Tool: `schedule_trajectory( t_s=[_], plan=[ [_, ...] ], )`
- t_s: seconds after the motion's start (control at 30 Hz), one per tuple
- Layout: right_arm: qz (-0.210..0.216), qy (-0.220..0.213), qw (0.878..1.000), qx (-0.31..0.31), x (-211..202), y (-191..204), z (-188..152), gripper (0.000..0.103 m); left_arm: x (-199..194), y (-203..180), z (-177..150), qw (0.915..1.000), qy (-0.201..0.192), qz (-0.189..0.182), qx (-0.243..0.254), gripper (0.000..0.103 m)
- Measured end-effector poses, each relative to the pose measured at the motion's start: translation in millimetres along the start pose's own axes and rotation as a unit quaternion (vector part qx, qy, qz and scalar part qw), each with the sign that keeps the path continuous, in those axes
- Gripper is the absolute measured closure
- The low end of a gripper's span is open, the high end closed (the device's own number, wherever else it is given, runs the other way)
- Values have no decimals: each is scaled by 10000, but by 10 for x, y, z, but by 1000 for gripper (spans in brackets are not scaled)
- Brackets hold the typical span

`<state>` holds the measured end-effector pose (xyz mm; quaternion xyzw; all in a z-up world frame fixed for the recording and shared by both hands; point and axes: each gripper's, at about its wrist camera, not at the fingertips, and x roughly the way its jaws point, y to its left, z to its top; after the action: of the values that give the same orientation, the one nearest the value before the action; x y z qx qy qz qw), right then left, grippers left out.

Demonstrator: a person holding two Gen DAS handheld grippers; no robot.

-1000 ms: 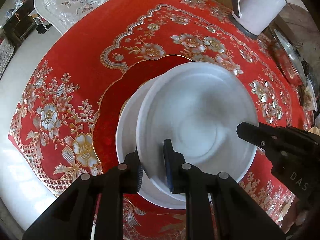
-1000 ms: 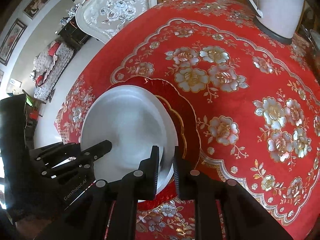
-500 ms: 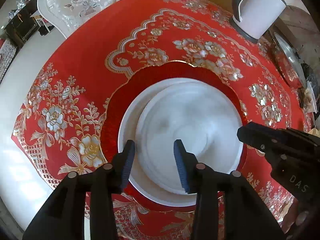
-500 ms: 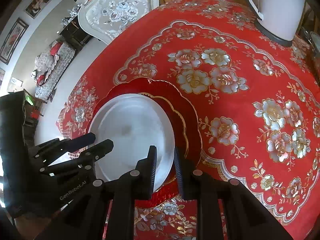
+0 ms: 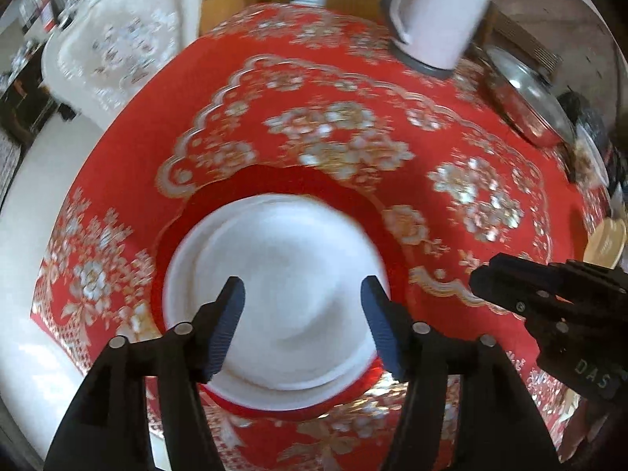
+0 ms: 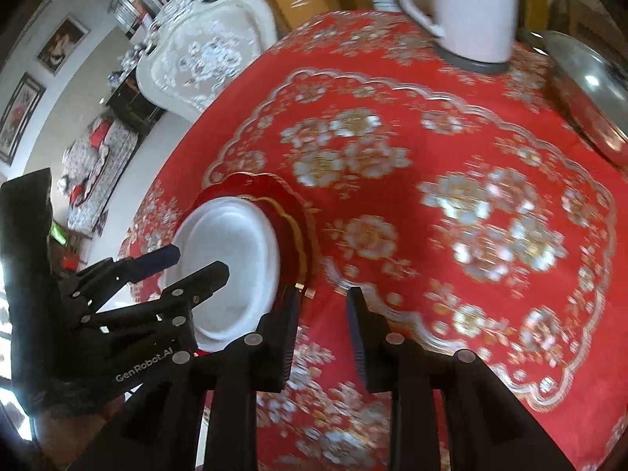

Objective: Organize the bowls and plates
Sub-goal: 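Move both tools toward the cream plastic bowl with tab handles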

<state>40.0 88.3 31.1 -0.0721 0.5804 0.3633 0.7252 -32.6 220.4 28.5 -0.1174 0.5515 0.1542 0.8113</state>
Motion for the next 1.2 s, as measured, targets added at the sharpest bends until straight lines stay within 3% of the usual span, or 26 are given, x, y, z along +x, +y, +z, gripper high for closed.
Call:
schedule_trajectory(
  t_s=[0.2,0.47,0.6,0.7,0.83,1.03,1.2],
  plan=[
    [-229,-198,9979,567,-319,-589,-240,71,-5,-591,57,9980,-66,-164,611,41],
    [-538,-542,9850,1544,-800,-1439,-704,71,-39,-1531,104,9891,-45,-499,1381,41],
    [-692,-944,9715,2060,-1137,-1831,-990,71,-112,-2009,120,9822,-90,-692,1741,41],
    [-1018,-1354,9532,2506,-1487,-2206,-1223,71,-161,-2361,127,9767,-90,-830,1976,41],
    [-1641,-1554,9286,2942,-1794,-2673,-1371,63,-174,-2604,120,9726,-64,-917,2135,41],
    [-2247,-1612,8982,3418,-2006,-3356,-1410,63,-139,-2767,133,9717,2,-882,2190,41],
    [-2302,-1305,9044,3348,-1755,-3810,-1183,63,-70,-2741,187,9752,72,-789,2065,41]
  ],
)
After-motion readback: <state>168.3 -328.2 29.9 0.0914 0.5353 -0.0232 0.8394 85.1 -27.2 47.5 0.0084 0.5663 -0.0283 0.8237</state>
